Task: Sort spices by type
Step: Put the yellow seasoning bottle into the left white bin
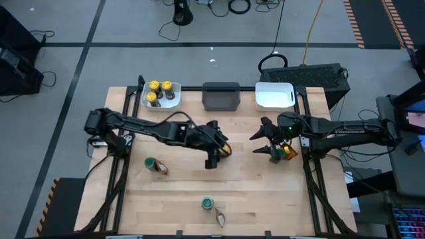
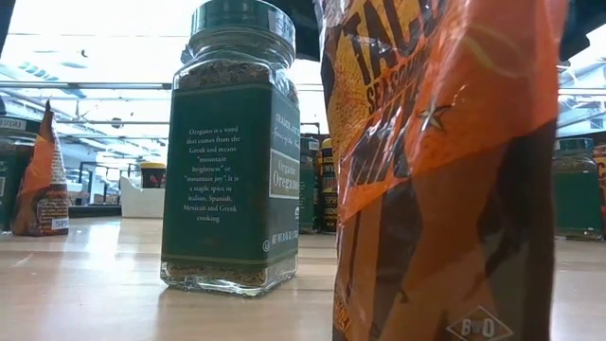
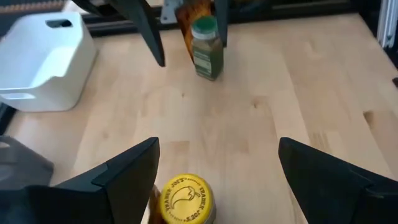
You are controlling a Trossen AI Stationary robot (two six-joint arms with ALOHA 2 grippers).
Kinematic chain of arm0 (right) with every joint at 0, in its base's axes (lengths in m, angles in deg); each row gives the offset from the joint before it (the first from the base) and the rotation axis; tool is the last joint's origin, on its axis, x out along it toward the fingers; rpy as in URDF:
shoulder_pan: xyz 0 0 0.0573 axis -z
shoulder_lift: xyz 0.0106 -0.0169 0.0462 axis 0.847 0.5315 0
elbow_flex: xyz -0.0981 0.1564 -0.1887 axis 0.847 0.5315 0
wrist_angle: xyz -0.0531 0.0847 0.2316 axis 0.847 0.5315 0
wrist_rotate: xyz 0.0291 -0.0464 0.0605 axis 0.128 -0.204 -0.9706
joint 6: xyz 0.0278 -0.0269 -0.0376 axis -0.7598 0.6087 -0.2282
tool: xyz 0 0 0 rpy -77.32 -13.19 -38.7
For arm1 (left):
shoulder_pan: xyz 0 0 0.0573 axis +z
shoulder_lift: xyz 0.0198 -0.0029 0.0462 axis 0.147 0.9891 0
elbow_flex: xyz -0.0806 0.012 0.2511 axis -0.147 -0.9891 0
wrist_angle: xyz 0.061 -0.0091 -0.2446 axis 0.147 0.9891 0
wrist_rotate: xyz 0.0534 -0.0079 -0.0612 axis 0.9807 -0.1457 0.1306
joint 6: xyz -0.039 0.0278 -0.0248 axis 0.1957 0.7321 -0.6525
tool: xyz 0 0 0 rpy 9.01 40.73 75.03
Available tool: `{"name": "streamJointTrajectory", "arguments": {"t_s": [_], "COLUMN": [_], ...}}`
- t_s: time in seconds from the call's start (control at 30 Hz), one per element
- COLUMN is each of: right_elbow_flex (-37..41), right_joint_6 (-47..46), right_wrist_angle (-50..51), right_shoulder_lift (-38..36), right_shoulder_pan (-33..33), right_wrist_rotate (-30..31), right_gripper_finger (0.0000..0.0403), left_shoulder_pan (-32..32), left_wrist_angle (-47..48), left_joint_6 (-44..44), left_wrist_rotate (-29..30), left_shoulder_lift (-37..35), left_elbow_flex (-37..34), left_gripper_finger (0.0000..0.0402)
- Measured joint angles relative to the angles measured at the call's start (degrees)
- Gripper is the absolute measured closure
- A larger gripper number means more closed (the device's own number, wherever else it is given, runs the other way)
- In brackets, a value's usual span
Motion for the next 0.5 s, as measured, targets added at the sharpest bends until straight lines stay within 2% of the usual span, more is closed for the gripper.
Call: {"name": "streamJointTrajectory", "arguments": {"t_s": [0.17,0.27,0.5], "right_elbow_flex": [0.0,0.0,0.0], "right_joint_6": [2.5,3.47,4.8], "right_wrist_angle": [0.66,0.67,1.17], "right_shoulder_lift": [0.0,0.0,0.0], "right_shoulder_pan": [0.0,0.0,0.0], "right_wrist_rotate": [0.0,0.0,0.0], "right_gripper_finger": [0.014,0.014,0.014], "left_shoulder_pan": [-0.34,-0.36,0.03], "left_wrist_angle": [2.05,1.92,2.64], "left_joint_6": [-1.57,-3.2,-4.04], "left_wrist_rotate": [-0.77,-2.52,-1.87], "left_shoulder_lift": [3.22,4.29,7.09], "left_elbow_flex": [3.8,4.53,4.5], "left_gripper_finger": [0.0069,0.0069,0.0069]}}
